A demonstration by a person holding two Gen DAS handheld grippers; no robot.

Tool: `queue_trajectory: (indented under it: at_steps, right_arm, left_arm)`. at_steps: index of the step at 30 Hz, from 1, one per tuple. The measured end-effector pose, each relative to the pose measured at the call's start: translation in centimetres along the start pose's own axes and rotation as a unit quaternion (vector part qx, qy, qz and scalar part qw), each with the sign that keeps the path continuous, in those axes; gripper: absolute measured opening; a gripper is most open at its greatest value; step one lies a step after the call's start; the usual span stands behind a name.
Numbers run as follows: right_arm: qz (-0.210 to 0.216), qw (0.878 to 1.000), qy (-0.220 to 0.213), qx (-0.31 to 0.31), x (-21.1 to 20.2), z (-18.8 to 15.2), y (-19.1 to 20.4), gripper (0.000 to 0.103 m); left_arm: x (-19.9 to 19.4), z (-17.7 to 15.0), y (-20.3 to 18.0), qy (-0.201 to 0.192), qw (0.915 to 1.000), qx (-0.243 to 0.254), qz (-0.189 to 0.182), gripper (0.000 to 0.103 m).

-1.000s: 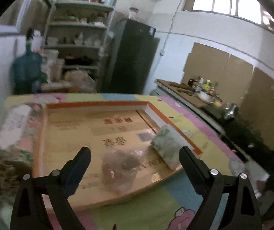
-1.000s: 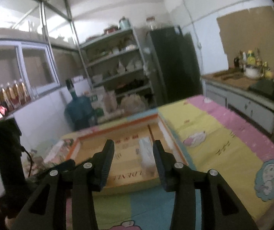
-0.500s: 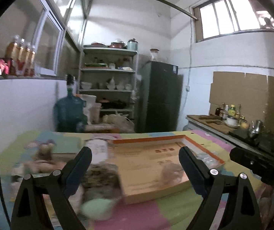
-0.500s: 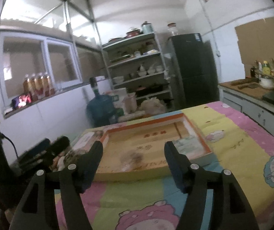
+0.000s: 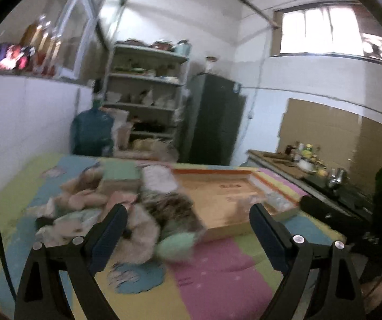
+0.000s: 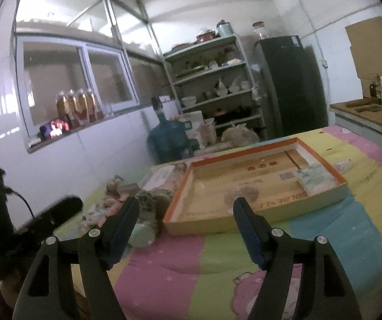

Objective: Organize soft objects
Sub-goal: 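Grasp the snack packet with the left tool while the right grasps the pink roll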

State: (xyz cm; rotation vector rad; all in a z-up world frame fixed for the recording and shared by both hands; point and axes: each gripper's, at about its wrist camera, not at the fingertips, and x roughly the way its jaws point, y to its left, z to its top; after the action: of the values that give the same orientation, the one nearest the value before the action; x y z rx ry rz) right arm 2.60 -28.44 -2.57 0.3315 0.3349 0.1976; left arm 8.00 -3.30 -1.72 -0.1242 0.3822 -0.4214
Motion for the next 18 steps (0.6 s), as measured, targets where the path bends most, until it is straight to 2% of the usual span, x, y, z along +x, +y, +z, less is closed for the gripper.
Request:
queue_trajectory:
  at_steps: [1,4,6,9,13,18]
  right_arm:
    - [0.003,1.000,-0.001,0.005,0.0,-0.2,0.1,0.075]
    - [0.002,1.000,0.000,0.005,0.3,-0.8,1.2,0.075]
    - [-0.006,1.000,0.001,-0.005,0.3,-0.9,1.8,0.075]
    - [-0.011,1.000,0.005,-0.017,0.5,-1.3,2.9,0.075]
    - [-0.010,0.999,0.019,-0.026,1.3,-1.9,4.4,0.075]
    - [-0.012,0.999,0.033,-0.041,2.5,-2.9,6.3,0.075]
  left_arm:
    - [-0.3,-0.4,0.2,-0.005,1.0000,-0.003,0.006,0.093]
    - [-2.1,-0.5,2.0,-0.060,0.9975,-0.026,0.030,0.094]
    - [-3.5,-0.4,3.3,-0.104,0.9930,-0.042,0.039,0.100]
    - [-5.5,-0.2,5.1,-0.145,0.9864,-0.062,0.048,0.100]
    - [-6.3,0.3,6.2,-0.121,0.9891,-0.045,0.071,0.100]
    - [-6.4,0.0,7.3,-0.078,0.9888,-0.009,0.127,0.100]
